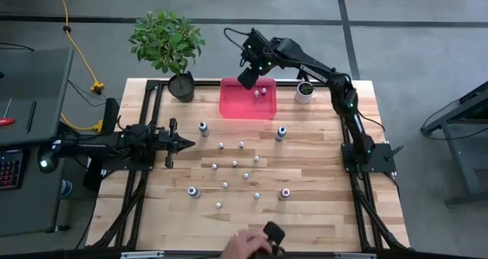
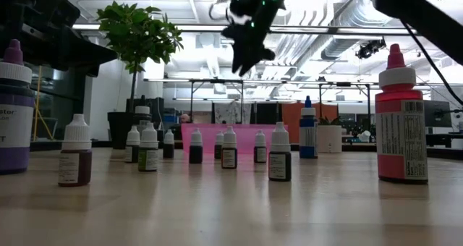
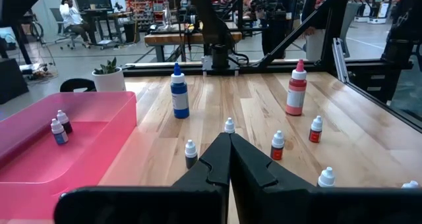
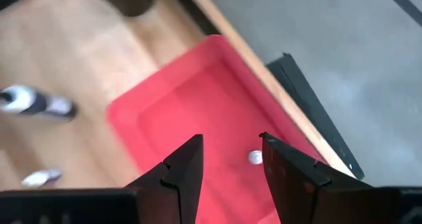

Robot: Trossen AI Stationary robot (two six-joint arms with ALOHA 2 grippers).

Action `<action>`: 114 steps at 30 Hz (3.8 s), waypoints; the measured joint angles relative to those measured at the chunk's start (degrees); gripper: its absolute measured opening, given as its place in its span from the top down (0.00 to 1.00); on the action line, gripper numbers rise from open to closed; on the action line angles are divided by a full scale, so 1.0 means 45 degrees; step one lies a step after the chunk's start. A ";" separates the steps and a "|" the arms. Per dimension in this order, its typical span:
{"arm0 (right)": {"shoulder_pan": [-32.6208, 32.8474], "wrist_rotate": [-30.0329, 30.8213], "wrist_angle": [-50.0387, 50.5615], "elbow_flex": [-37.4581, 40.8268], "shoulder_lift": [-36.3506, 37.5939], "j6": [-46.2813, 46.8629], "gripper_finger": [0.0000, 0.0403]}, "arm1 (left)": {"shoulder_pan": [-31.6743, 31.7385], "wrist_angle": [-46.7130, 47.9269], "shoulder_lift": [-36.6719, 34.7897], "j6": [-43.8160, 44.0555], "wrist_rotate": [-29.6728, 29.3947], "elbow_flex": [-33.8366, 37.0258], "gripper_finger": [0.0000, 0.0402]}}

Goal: Pick & Place food coloring
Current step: Put the small black food coloring bottle into the red bin, then put the large blue food coloring bottle into the red bin

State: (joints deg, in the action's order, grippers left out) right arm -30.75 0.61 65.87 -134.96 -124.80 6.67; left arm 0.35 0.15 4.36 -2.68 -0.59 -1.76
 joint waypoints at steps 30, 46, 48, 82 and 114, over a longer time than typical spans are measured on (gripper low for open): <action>0.4587 -0.0479 0.5170 0.0922 0.1936 -0.2033 0.64 | -0.0001 -0.0001 0.0005 -0.0005 0.0002 0.0000 1.00; 0.5806 -0.1213 -0.1058 1.2463 0.7778 -0.0287 0.64 | 0.0001 0.0001 0.0000 -0.0005 0.0002 0.0002 1.00; 0.5985 -0.1234 -0.2116 1.3638 0.8148 -0.0313 0.64 | -0.0002 0.0002 0.0000 -0.0005 0.0002 0.0000 1.00; 0.6341 -0.1496 -1.1019 1.6728 0.5104 -0.1131 0.64 | 0.0000 0.0002 0.0000 -0.0002 -0.0002 0.0003 1.00; 0.6419 -0.2061 -0.8505 1.5536 0.4860 -0.1626 0.64 | -0.0001 -0.0002 0.0005 -0.0002 0.0007 0.0000 1.00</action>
State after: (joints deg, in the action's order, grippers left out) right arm -1.87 -8.67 27.60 -65.05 -102.93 -0.64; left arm 0.35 0.14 4.38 -2.68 -0.56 -1.76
